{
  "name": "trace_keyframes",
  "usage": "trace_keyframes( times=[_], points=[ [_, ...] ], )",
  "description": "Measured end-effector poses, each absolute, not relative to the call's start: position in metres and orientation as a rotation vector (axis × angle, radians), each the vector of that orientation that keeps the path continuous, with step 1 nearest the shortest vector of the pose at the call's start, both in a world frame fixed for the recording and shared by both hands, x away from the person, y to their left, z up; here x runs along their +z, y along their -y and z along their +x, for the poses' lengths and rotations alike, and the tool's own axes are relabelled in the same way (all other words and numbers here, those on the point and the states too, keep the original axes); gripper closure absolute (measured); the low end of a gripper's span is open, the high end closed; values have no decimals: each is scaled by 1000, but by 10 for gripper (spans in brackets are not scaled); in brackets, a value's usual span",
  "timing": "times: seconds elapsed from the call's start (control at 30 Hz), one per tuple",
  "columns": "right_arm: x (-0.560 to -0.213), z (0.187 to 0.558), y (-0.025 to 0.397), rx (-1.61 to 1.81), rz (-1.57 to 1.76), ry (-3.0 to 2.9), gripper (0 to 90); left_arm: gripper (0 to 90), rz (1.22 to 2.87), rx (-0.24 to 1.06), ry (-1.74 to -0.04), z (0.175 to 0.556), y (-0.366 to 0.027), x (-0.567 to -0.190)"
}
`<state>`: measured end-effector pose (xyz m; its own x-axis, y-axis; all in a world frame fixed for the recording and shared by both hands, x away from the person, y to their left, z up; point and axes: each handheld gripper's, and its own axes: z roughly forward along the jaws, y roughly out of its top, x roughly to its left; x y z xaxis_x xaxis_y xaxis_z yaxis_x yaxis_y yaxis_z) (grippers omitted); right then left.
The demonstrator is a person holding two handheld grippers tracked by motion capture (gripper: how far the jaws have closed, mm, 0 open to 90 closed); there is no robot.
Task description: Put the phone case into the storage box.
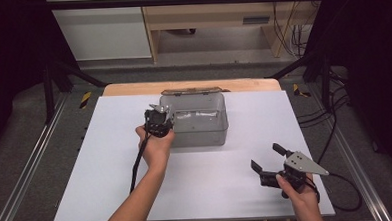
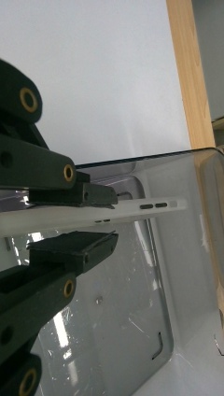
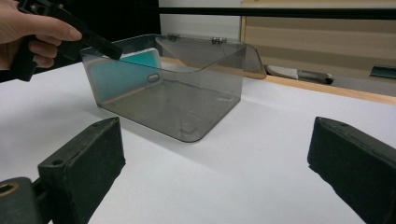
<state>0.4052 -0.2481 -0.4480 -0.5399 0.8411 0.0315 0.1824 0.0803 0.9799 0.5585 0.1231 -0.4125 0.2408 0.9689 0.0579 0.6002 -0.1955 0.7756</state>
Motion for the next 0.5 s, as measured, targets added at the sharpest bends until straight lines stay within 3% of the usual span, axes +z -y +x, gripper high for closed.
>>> trace_keyframes(
  times=[0.5],
  points=[
    [-448,405,249,1498,1007,-1799,40,753,1886,732,-1426,551,-125,-411]
  ],
)
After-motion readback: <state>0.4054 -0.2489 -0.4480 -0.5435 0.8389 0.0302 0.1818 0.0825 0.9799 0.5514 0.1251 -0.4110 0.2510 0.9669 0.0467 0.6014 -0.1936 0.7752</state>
